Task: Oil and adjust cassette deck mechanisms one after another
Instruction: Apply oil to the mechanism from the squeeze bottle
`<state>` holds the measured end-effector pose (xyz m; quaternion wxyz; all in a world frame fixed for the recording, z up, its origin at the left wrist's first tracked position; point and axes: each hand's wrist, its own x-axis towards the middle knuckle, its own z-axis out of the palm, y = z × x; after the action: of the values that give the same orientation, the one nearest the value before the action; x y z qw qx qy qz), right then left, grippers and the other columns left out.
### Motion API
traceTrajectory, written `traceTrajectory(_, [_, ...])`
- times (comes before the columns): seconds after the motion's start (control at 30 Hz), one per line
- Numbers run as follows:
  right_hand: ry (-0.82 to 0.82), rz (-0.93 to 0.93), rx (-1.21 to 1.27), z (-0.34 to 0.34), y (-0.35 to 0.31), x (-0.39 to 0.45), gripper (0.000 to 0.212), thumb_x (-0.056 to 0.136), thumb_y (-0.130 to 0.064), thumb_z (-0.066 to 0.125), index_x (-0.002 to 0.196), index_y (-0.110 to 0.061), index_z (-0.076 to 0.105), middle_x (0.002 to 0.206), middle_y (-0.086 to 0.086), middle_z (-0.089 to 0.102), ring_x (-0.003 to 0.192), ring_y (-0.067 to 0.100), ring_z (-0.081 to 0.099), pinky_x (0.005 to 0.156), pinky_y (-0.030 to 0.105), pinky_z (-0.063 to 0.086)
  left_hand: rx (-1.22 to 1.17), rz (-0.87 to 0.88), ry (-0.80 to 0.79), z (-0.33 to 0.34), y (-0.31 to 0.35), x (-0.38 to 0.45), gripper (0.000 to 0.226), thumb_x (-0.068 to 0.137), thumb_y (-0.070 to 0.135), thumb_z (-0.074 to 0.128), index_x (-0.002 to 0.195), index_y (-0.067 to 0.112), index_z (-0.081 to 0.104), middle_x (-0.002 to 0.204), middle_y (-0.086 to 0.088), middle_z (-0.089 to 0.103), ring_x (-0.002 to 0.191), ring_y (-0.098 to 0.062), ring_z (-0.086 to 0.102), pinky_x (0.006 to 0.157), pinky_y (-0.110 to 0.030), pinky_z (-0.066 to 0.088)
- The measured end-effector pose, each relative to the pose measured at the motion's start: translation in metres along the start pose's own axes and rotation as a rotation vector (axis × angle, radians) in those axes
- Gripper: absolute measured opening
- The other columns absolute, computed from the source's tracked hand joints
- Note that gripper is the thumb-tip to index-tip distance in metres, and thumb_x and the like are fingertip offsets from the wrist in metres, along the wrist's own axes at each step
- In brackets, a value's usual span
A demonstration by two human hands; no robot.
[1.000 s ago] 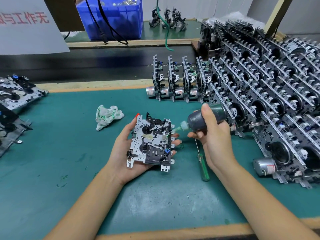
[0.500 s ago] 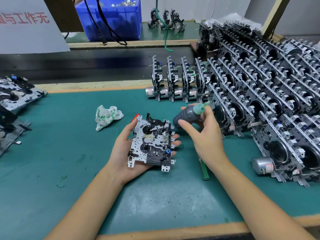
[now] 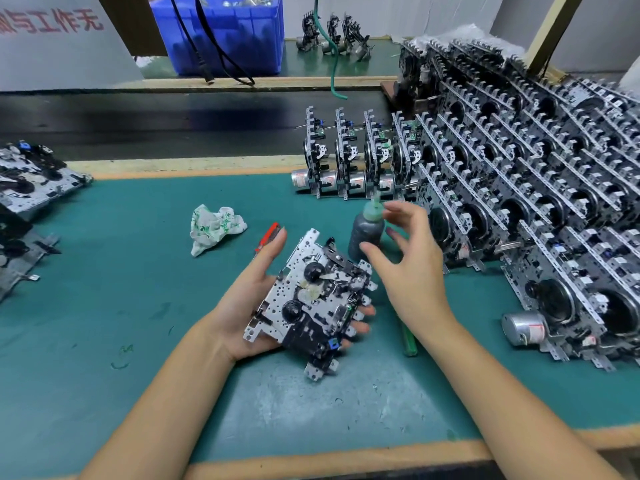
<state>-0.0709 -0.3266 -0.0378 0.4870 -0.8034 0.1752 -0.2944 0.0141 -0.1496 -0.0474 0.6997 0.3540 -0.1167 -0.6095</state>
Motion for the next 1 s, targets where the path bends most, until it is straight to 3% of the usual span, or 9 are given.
traceTrajectory(0.1, [0.168, -0.140, -0.072, -0.008, -0.003, -0.003, 0.030, 0.081, -0.003, 0.069, 0.097, -0.018, 0.048, 0.091, -0.008, 0.050, 0.082, 0.004, 0.049, 0.074, 0.015, 0.039, 0.046, -0.043, 0.098, -0.003, 0.002, 0.000, 0.058, 0.075, 0.065, 0.063, 0.108, 0.018, 0.073, 0.113, -0.010, 0.069, 0.110, -0.028, 0.063, 0.100, -0.047, 0.046])
traceTrajectory(0.2, [0.081, -0.275, -0.190, -0.019, -0.006, -0.011, 0.009, 0.087, -0.015, 0.063, 0.090, -0.013, 0.055, 0.083, -0.003, 0.053, 0.074, 0.005, 0.044, 0.069, 0.013, 0.033, 0.062, -0.065, 0.156, 0.001, 0.002, -0.001, 0.054, 0.084, 0.059, 0.053, 0.107, 0.015, 0.073, 0.115, -0.012, 0.068, 0.107, -0.028, 0.065, 0.089, -0.040, 0.052])
traceTrajectory(0.33, [-0.262, -0.438, -0.642, -0.037, -0.010, -0.016, 0.054, 0.087, -0.059, 0.040, 0.113, -0.016, 0.061, 0.109, -0.001, 0.056, 0.106, 0.013, 0.042, 0.087, 0.024, 0.027, 0.093, -0.108, 0.226, 0.003, 0.002, -0.002, 0.052, 0.085, 0.055, 0.051, 0.105, 0.012, 0.074, 0.118, -0.013, 0.067, 0.107, -0.028, 0.065, 0.094, -0.042, 0.051])
traceTrajectory(0.43, [-0.533, -0.513, -0.707, -0.046, -0.012, -0.026, 0.073, 0.078, -0.075, 0.038, 0.116, -0.017, 0.060, 0.109, -0.004, 0.058, 0.106, 0.012, 0.046, 0.091, 0.025, 0.029, 0.139, -0.146, 0.195, 0.008, 0.003, -0.003, 0.055, 0.082, 0.055, 0.057, 0.113, 0.012, 0.070, 0.125, -0.014, 0.063, 0.115, -0.029, 0.060, 0.102, -0.043, 0.044])
traceTrajectory(0.6, [-0.411, -0.643, -0.780, -0.059, -0.006, -0.042, 0.061, 0.069, -0.068, 0.058, 0.091, -0.011, 0.065, 0.086, -0.002, 0.062, 0.084, 0.018, 0.057, 0.079, 0.023, 0.035, 0.254, -0.203, 0.289, 0.009, 0.005, -0.002, 0.101, 0.046, 0.085, 0.064, 0.100, -0.001, 0.059, 0.092, -0.020, 0.059, 0.102, -0.038, 0.049, 0.094, -0.044, 0.040])
traceTrajectory(0.73, [-0.347, -0.581, -0.780, -0.066, 0.004, -0.053, 0.061, 0.072, -0.070, 0.049, 0.082, -0.012, 0.066, 0.080, -0.002, 0.060, 0.077, 0.020, 0.058, 0.073, 0.028, 0.046, 0.386, -0.151, 0.304, 0.019, 0.006, -0.008, 0.092, 0.062, 0.084, 0.037, 0.086, 0.004, 0.077, 0.093, -0.013, 0.072, 0.085, -0.021, 0.068, 0.078, -0.031, 0.056])
traceTrajectory(0.8, [-0.321, -0.554, -0.778, -0.065, 0.008, -0.060, 0.062, 0.072, -0.071, 0.045, 0.081, -0.013, 0.065, 0.080, -0.004, 0.058, 0.079, 0.017, 0.055, 0.073, 0.025, 0.044, 0.635, -0.027, 0.520, 0.032, 0.002, -0.014, 0.080, 0.066, 0.080, 0.036, 0.078, 0.013, 0.078, 0.078, -0.004, 0.074, 0.069, -0.015, 0.069, 0.066, -0.027, 0.057])
traceTrajectory(0.9, [-0.301, -0.533, -0.719, -0.063, 0.014, -0.066, 0.062, 0.075, -0.069, 0.046, 0.085, -0.011, 0.064, 0.083, -0.003, 0.058, 0.086, 0.013, 0.046, 0.078, 0.021, 0.035, 1.425, 0.137, 0.961, 0.052, -0.013, -0.035, 0.084, 0.063, 0.087, 0.015, 0.074, 0.018, 0.061, 0.061, 0.005, 0.058, 0.064, -0.028, 0.060, 0.056, -0.034, 0.042])
traceTrajectory(1.0, [-0.323, -0.540, -0.680, -0.065, 0.018, -0.069, 0.061, 0.077, -0.069, 0.047, 0.087, -0.010, 0.064, 0.086, -0.002, 0.060, 0.089, 0.015, 0.049, 0.083, 0.022, 0.034, 1.932, -0.004, 1.048, 0.063, -0.037, -0.060, 0.089, 0.053, 0.092, -0.011, 0.071, 0.028, 0.048, 0.061, 0.005, 0.053, 0.062, -0.019, 0.050, 0.051, -0.030, 0.028])
